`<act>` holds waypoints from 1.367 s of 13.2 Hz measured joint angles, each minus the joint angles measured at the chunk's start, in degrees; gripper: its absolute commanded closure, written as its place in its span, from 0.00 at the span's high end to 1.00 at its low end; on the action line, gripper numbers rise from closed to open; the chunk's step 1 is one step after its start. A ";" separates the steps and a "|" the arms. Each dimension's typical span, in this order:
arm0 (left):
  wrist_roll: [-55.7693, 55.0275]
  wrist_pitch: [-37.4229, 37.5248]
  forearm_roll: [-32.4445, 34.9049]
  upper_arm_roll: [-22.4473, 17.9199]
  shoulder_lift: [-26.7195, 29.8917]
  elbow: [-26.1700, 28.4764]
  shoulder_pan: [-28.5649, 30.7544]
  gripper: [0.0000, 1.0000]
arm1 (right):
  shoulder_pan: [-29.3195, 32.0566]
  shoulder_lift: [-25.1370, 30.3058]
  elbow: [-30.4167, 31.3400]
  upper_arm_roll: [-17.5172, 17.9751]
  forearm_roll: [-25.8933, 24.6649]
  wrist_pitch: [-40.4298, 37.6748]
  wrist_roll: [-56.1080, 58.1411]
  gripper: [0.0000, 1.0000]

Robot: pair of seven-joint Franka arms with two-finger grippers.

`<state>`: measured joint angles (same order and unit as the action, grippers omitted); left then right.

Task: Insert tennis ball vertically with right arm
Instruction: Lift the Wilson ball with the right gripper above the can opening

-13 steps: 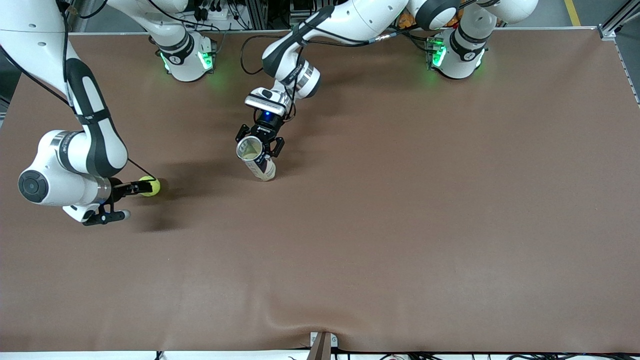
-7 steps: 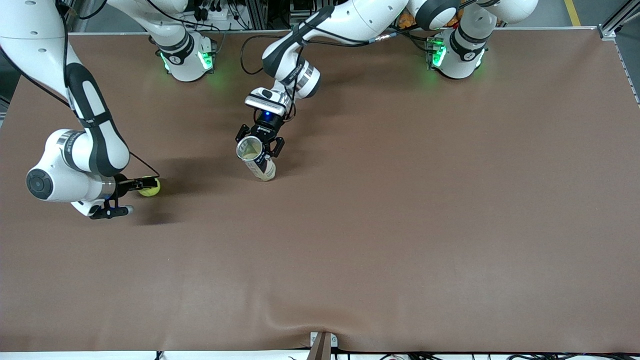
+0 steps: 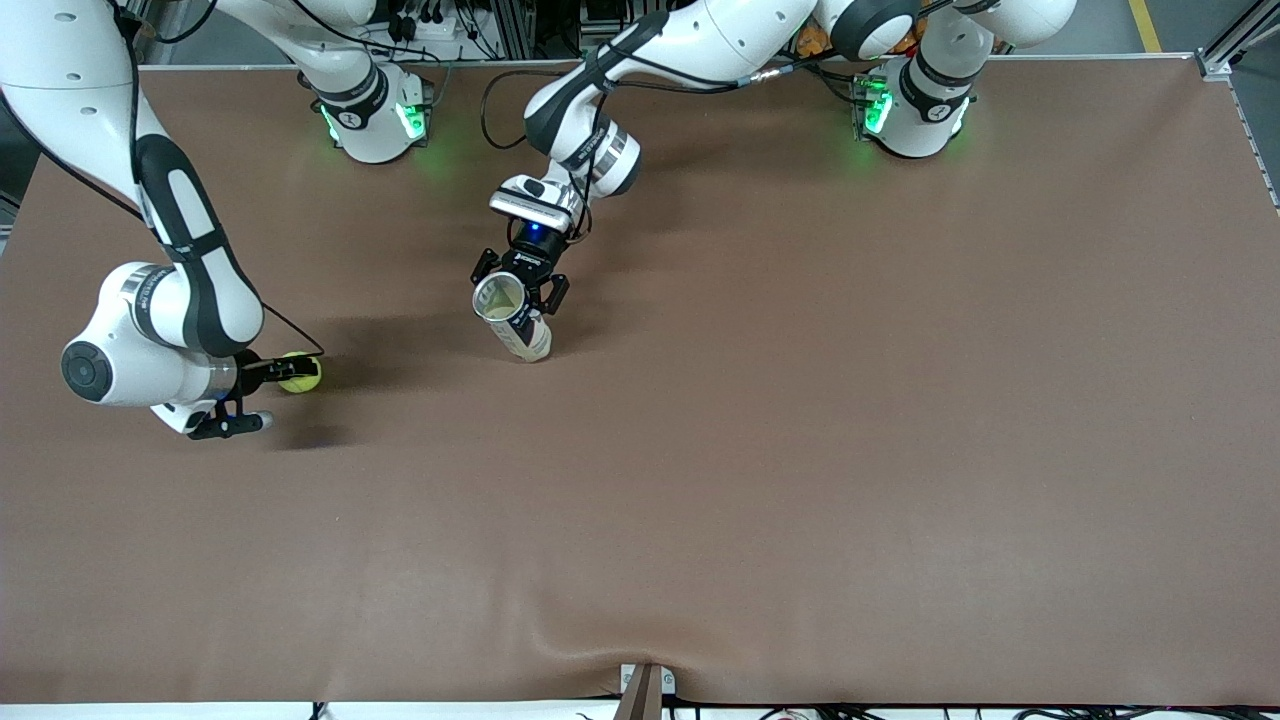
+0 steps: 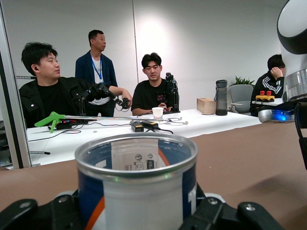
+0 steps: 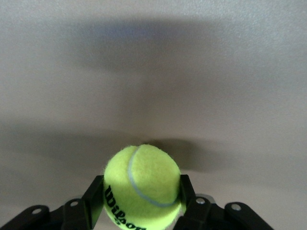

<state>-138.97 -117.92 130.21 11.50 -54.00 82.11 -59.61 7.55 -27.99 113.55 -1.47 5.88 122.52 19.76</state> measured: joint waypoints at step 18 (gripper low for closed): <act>0.00 0.01 0.02 0.00 -0.02 -0.02 0.01 0.74 | -18.61 12.21 -11.30 2.74 8.67 -18.51 -31.39 0.08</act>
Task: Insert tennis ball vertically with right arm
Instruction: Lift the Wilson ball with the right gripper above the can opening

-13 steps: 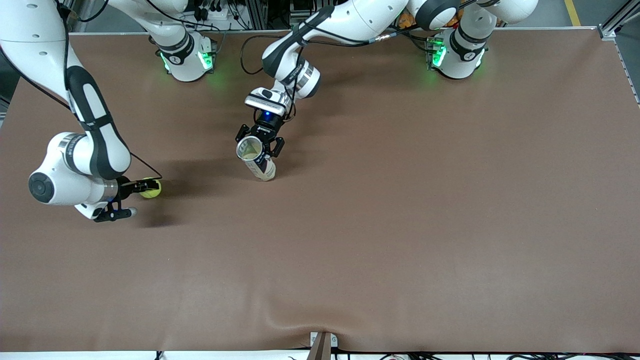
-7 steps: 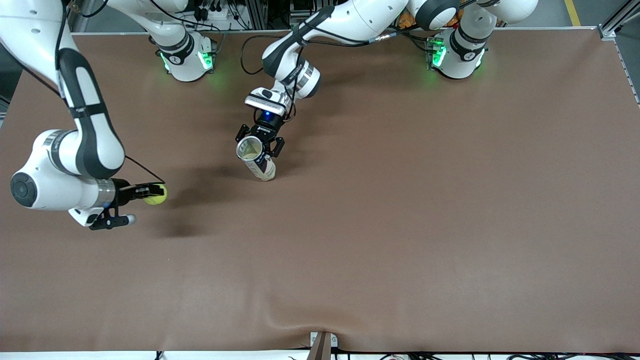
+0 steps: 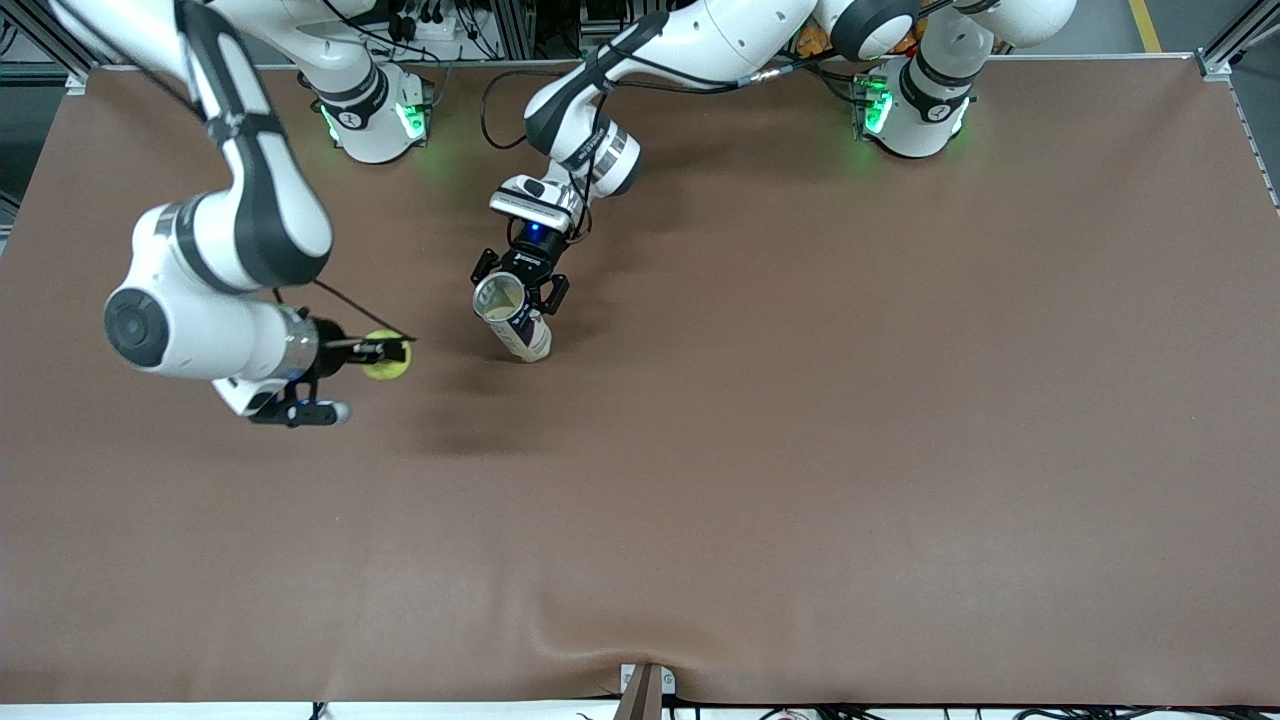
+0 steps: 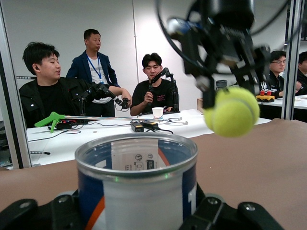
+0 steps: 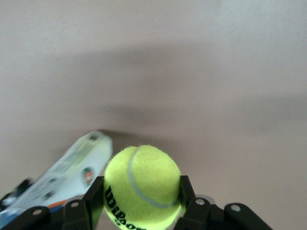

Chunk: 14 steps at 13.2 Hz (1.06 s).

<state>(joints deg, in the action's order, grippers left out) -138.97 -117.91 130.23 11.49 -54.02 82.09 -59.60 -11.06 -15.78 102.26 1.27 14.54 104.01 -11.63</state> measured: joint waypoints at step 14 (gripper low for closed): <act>0.00 0.03 0.00 -0.18 0.00 -0.30 0.21 0.75 | -14.74 1.53 -1.80 -0.05 0.08 -2.55 -19.33 0.08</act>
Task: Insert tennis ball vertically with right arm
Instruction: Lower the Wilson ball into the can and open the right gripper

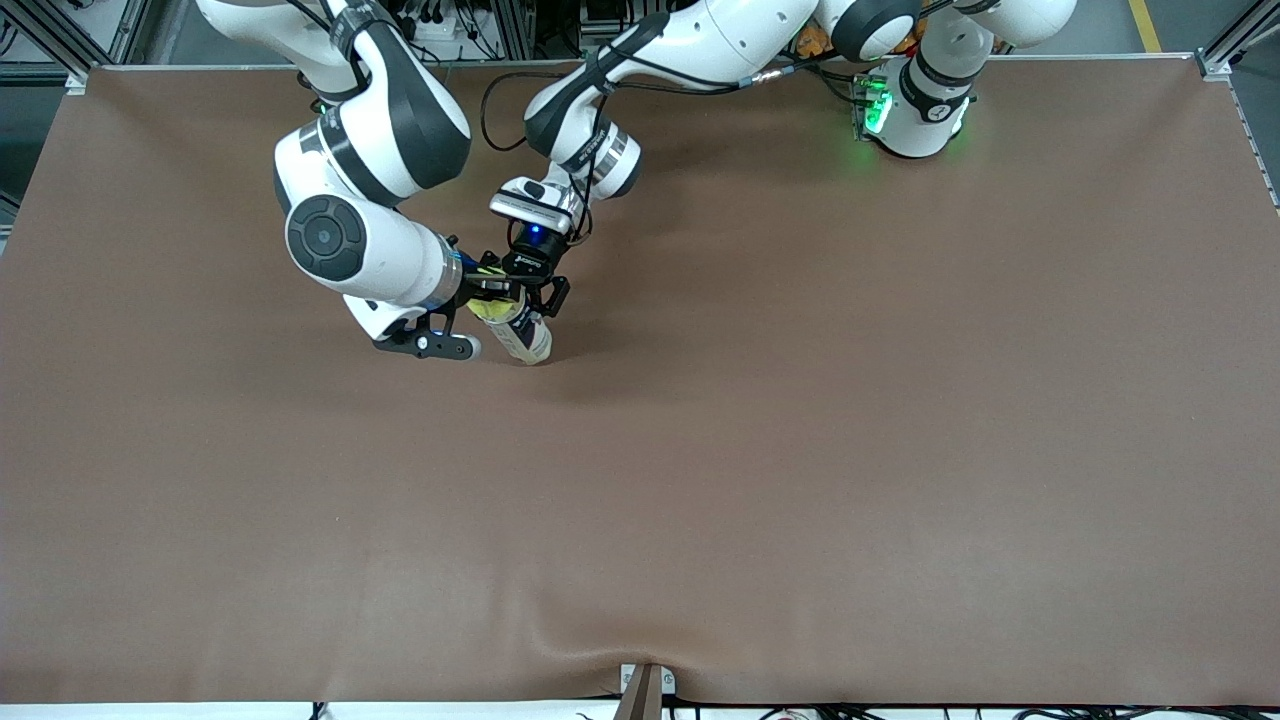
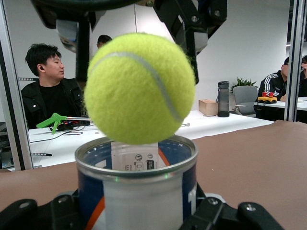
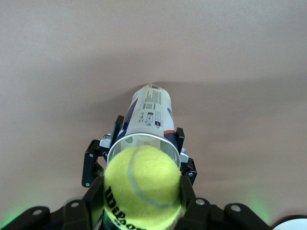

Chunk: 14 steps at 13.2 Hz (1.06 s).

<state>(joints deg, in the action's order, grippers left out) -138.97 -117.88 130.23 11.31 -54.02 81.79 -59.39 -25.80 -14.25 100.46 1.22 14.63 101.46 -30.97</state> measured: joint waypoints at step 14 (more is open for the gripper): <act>0.00 -0.01 0.00 -0.04 -0.12 -0.23 0.11 0.75 | -0.13 -0.92 1.23 -1.29 -2.75 4.03 0.11 1.00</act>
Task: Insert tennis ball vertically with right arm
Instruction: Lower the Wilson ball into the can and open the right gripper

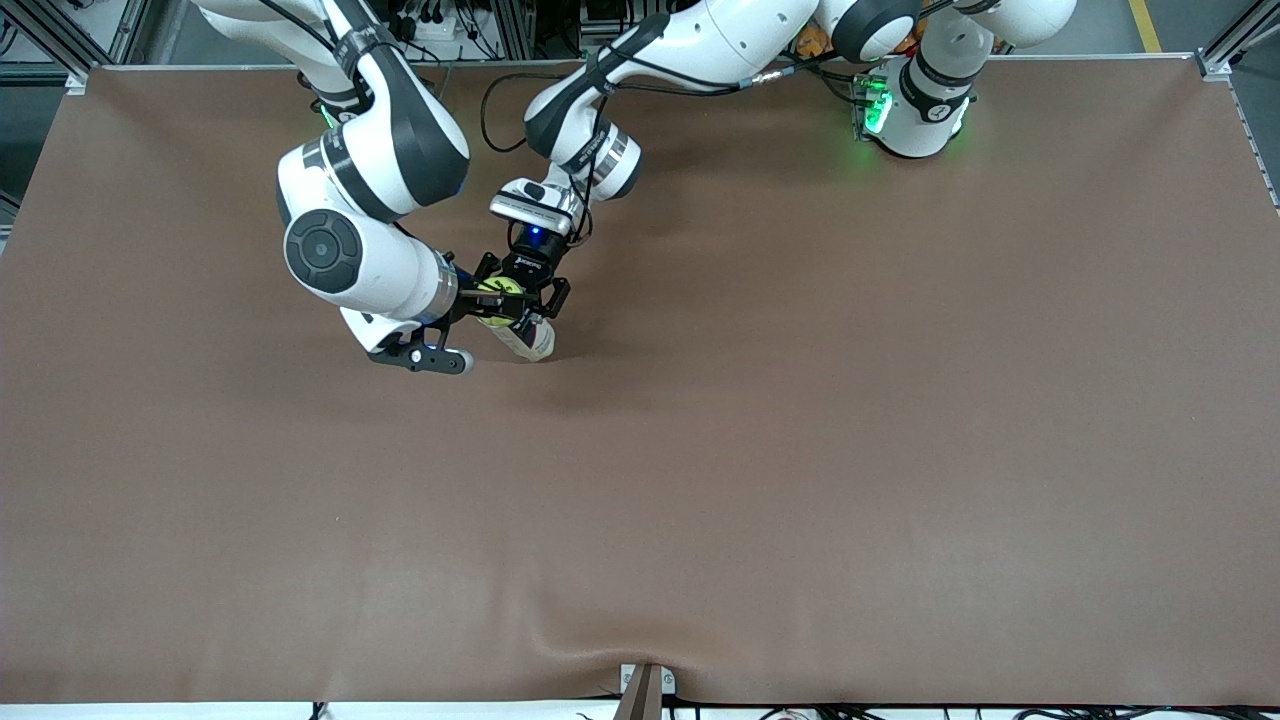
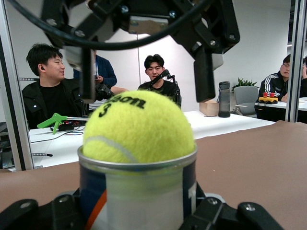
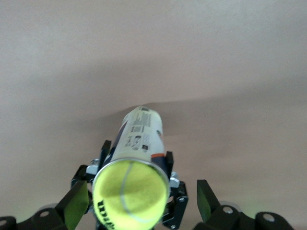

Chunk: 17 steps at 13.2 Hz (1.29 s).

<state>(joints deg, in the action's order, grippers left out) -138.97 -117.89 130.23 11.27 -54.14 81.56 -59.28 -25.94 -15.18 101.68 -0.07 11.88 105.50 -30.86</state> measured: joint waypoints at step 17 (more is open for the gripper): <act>0.00 0.01 0.00 0.04 0.00 -0.08 -0.12 0.75 | 0.24 -0.49 1.43 -0.25 -3.54 1.46 2.11 1.00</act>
<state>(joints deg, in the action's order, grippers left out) -138.97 -117.88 130.23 11.31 -54.14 81.49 -59.39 -25.69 -15.67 103.11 -0.32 8.33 106.96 -28.74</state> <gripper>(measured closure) 0.247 0.000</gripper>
